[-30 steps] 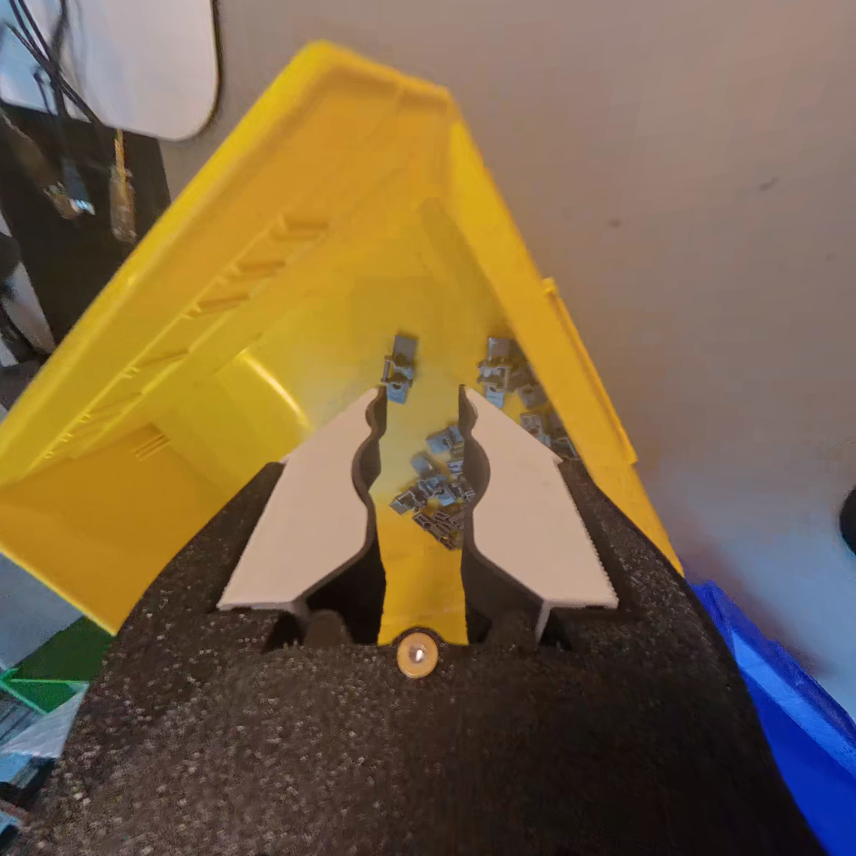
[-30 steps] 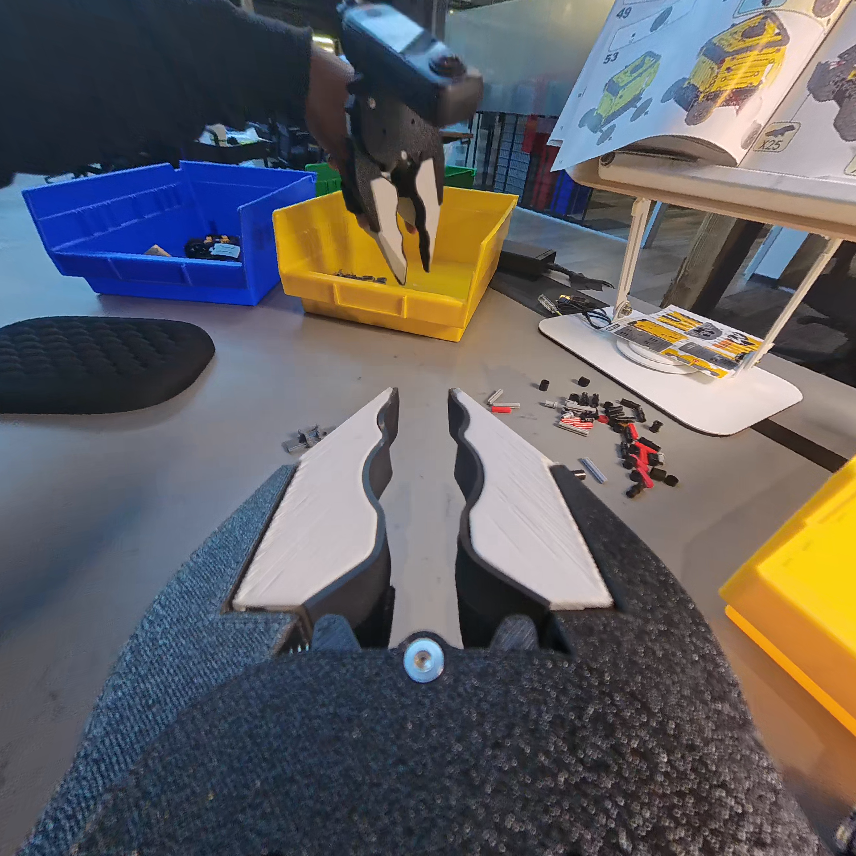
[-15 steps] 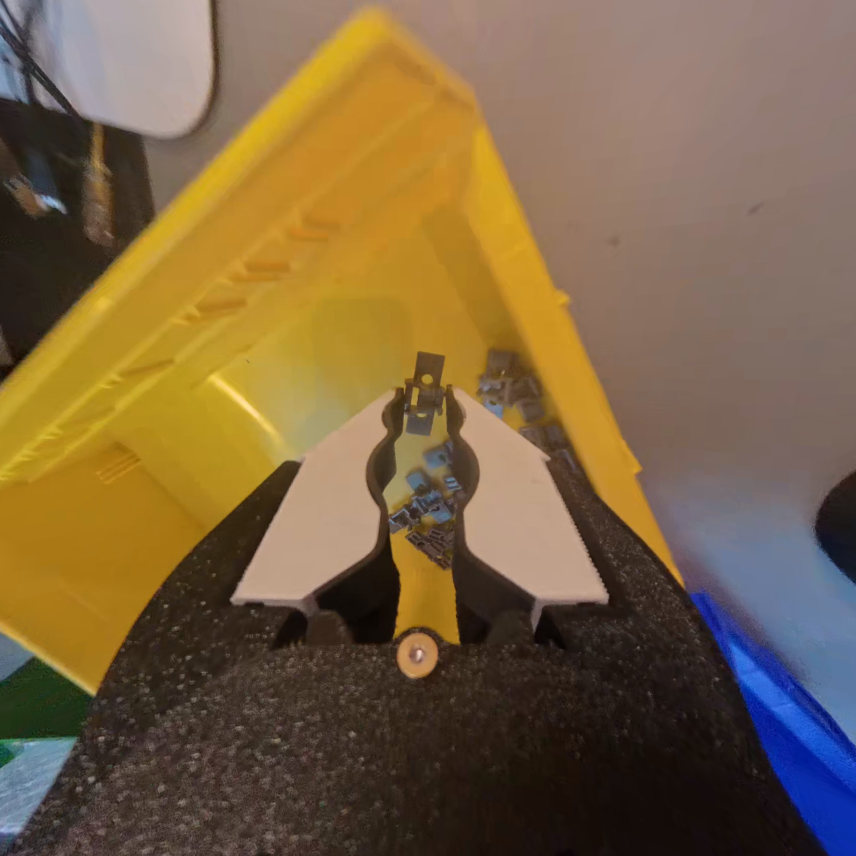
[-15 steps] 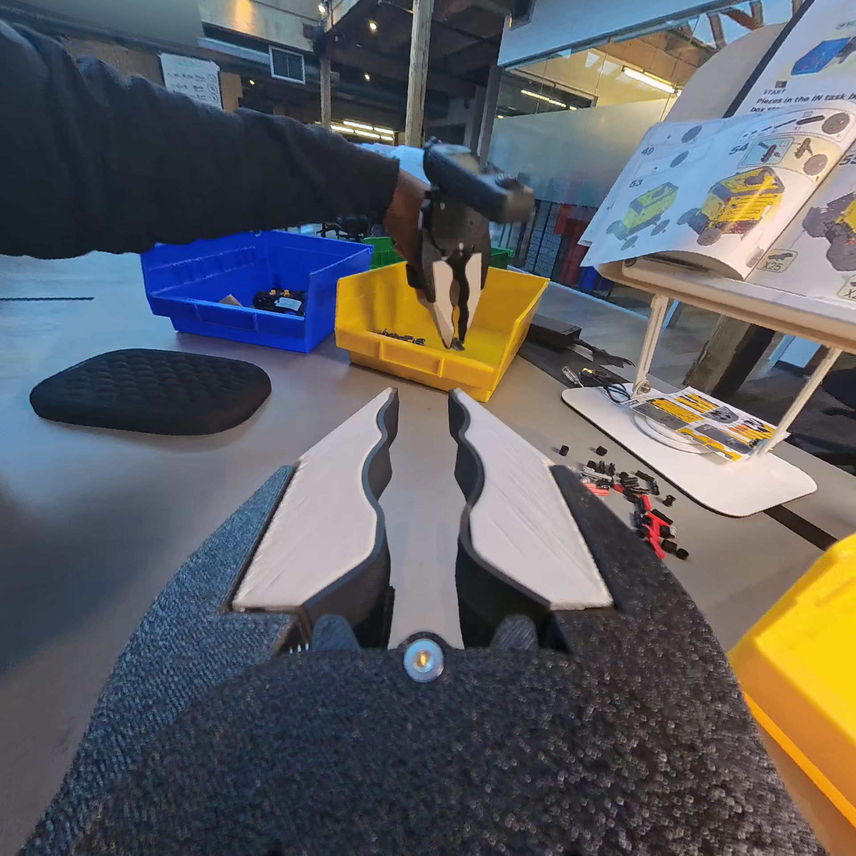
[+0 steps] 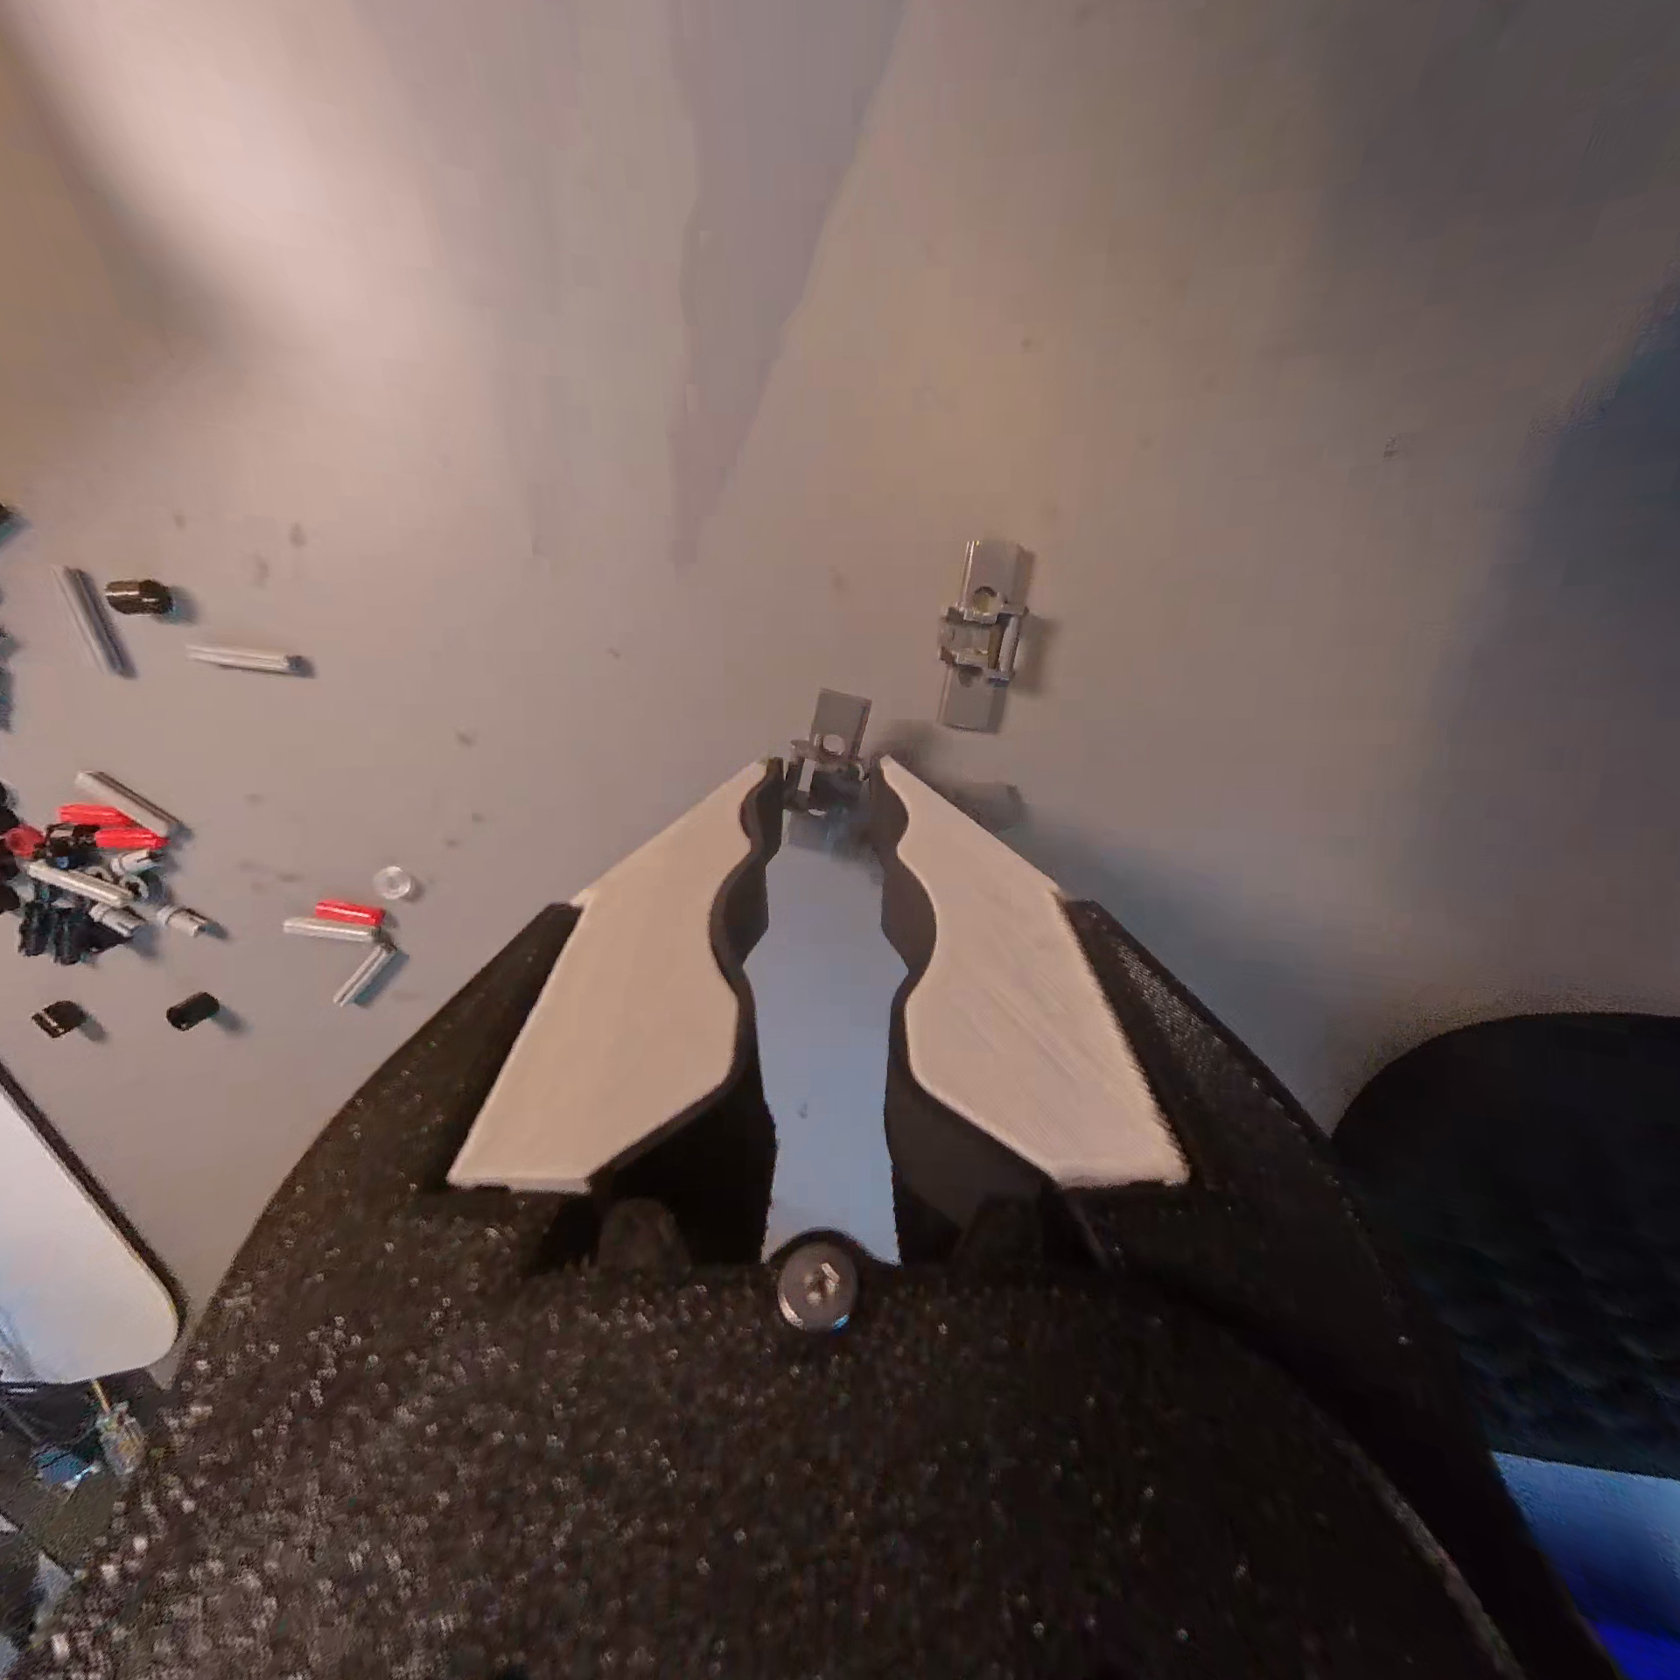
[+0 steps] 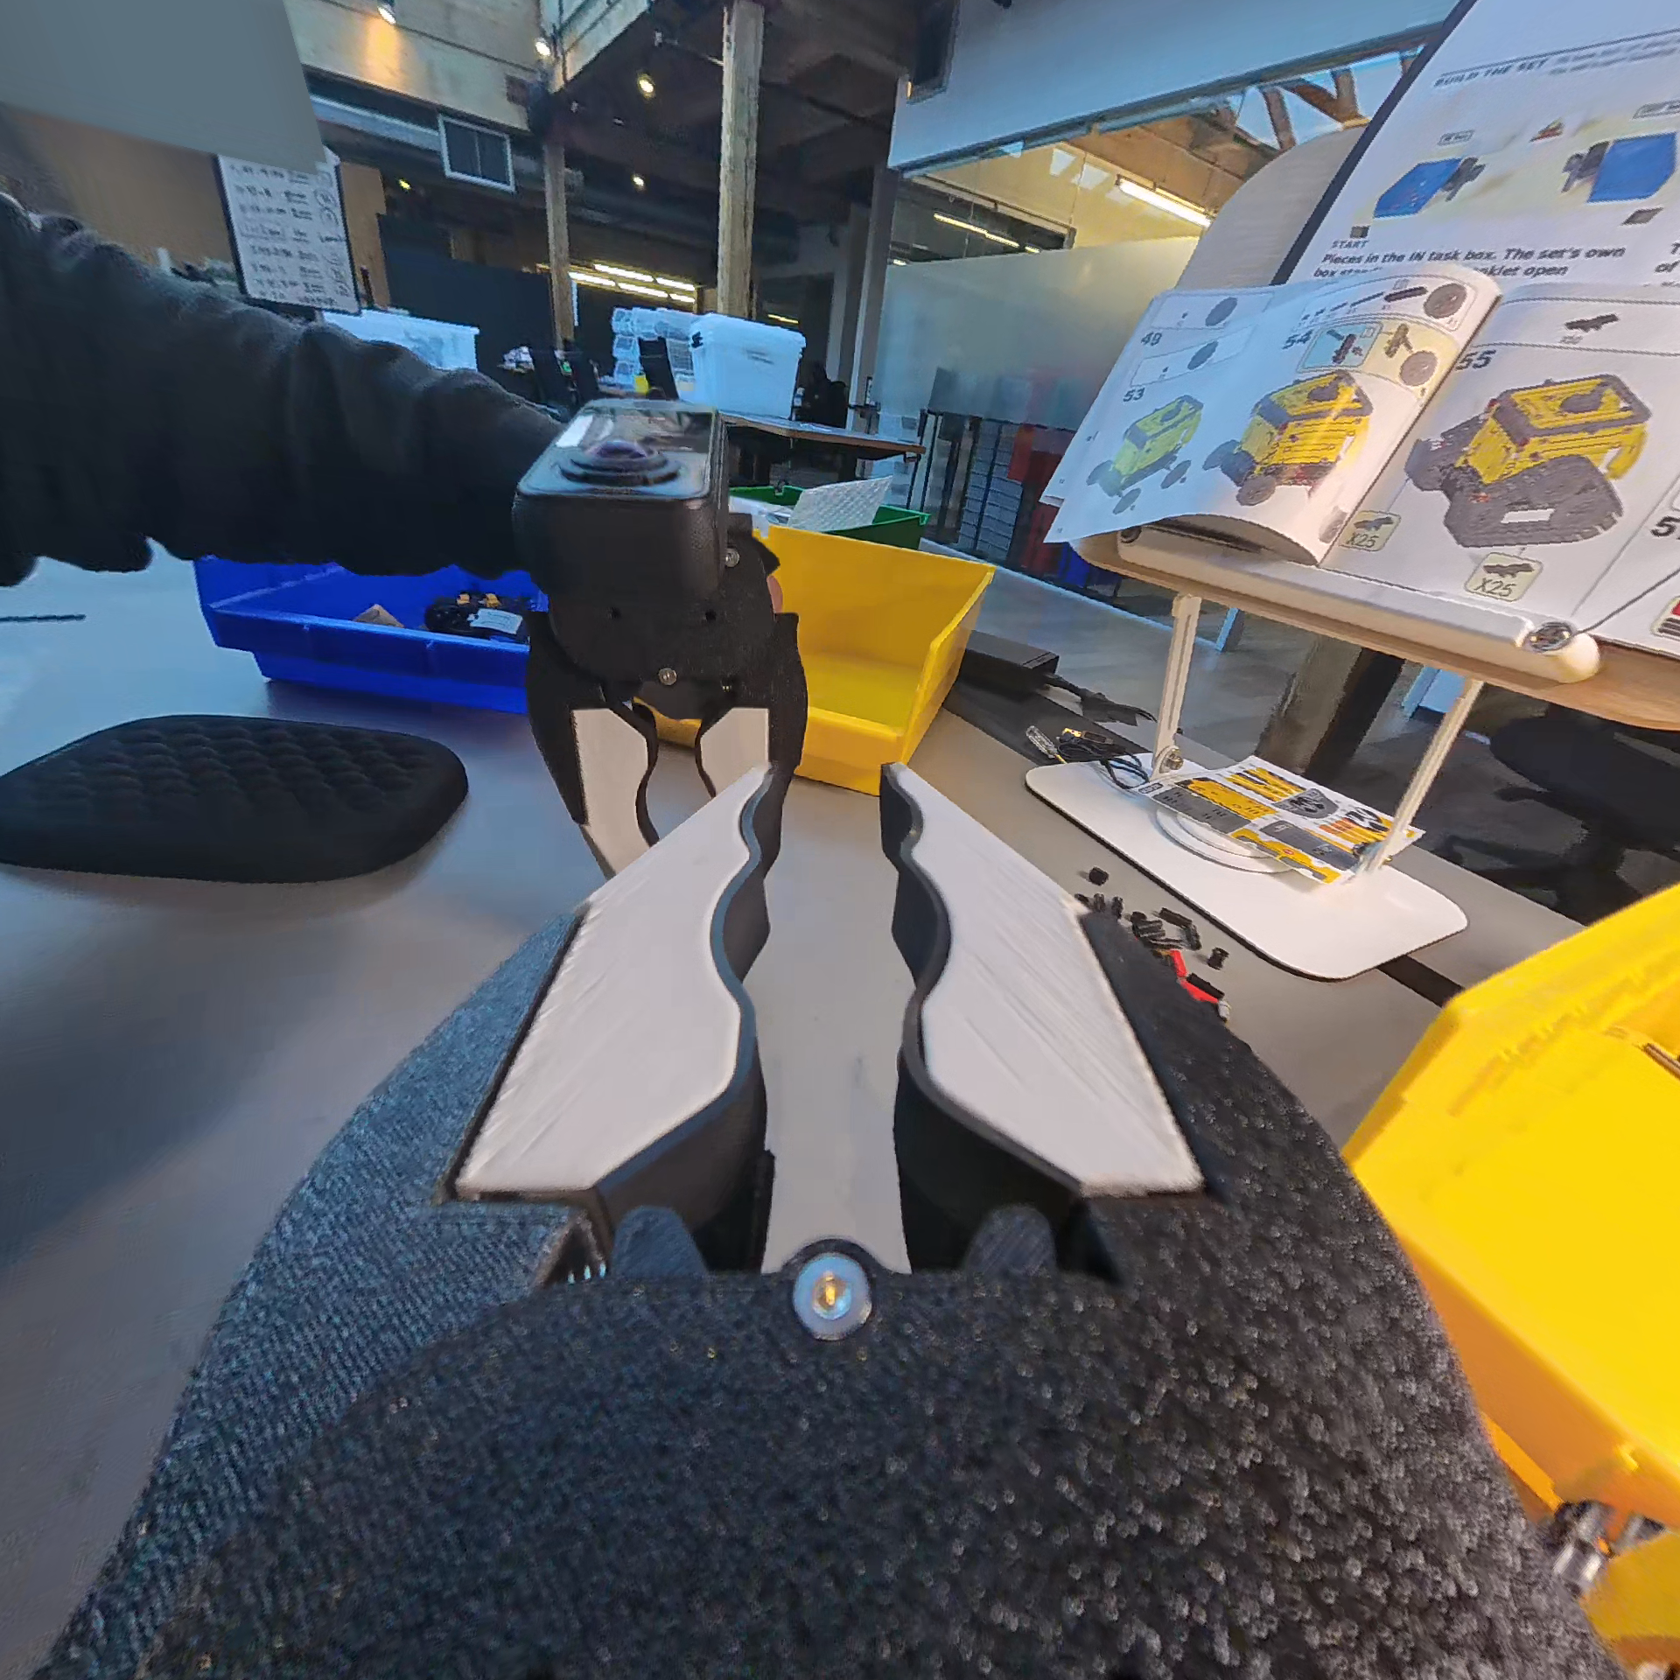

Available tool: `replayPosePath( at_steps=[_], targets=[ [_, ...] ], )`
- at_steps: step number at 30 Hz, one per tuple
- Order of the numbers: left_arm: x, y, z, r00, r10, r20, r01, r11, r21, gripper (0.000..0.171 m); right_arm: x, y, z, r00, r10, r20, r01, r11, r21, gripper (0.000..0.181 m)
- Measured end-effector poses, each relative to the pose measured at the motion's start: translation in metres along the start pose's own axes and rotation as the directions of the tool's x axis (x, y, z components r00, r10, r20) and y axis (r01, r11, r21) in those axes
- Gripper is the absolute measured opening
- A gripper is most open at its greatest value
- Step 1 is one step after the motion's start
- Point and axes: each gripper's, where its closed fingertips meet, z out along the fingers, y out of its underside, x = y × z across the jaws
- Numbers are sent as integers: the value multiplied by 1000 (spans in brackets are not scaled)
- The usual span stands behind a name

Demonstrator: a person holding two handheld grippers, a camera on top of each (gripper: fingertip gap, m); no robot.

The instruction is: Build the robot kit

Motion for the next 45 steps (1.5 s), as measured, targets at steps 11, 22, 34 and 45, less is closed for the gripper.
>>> replayPosePath(
  at_steps=[11, 22, 34, 45],
  targets=[
    [-54, 126, -106, 906, -374, 201, 394, 916, -74, 29, -15, -4, 2, 999, -32, 39, 32, 999, 2, 21],
    [-38, 249, -68, 778, -616, 123, 624, 739, -254, 33, -13, 2, 3, 999, -15, 38, 16, 1000, -15, 21],
    [-44, 249, -76, 791, -592, 154, 611, 752, -247, 13, -12, 4, 4, 999, -14, 37, 15, 1000, -17, 21],
    [-48, 56, -108, 928, -325, 181, 317, 946, 73, 14, -13, 7, 5, 999, -20, 39, 21, 999, -35, 22]
  ],
)
